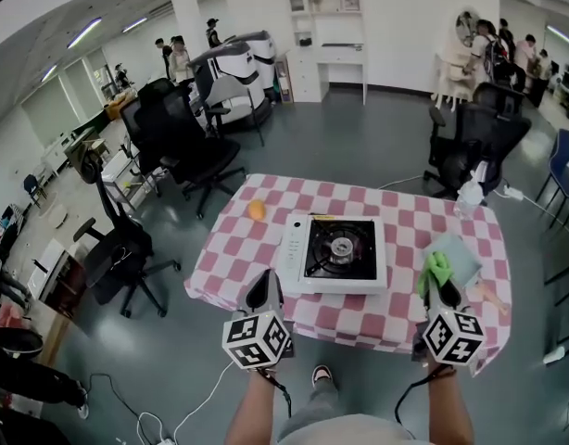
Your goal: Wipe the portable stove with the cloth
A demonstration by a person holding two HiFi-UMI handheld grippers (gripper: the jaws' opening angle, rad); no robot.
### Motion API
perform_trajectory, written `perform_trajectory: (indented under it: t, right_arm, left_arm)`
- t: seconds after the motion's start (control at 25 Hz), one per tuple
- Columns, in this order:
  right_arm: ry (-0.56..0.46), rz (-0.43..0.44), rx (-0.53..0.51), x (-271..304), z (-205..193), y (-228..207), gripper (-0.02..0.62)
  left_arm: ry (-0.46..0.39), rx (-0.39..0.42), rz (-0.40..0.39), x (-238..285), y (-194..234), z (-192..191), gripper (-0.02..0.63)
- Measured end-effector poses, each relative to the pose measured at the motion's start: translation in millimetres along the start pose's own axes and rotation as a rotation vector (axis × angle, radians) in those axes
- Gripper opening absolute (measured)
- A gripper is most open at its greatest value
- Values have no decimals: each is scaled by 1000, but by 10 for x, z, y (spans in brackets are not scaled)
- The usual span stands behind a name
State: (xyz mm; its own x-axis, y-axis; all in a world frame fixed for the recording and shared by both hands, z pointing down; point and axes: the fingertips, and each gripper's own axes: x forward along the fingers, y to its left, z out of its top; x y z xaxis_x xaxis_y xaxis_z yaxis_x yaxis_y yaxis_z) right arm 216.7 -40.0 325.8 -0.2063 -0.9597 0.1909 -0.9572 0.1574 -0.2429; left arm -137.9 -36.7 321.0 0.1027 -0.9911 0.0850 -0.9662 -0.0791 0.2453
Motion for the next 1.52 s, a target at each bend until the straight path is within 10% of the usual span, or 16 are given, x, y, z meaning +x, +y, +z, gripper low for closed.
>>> perform_trajectory:
  t: [0.76, 1.52]
  right_arm:
    - [-16, -68, 12, 1573, 337, 151, 78]
    - [87, 78, 0, 1748, 143, 171, 78]
  left_arm:
    - [38, -6, -58, 1809, 571, 234, 1]
    - [56, -34, 107, 1339, 632, -42, 0]
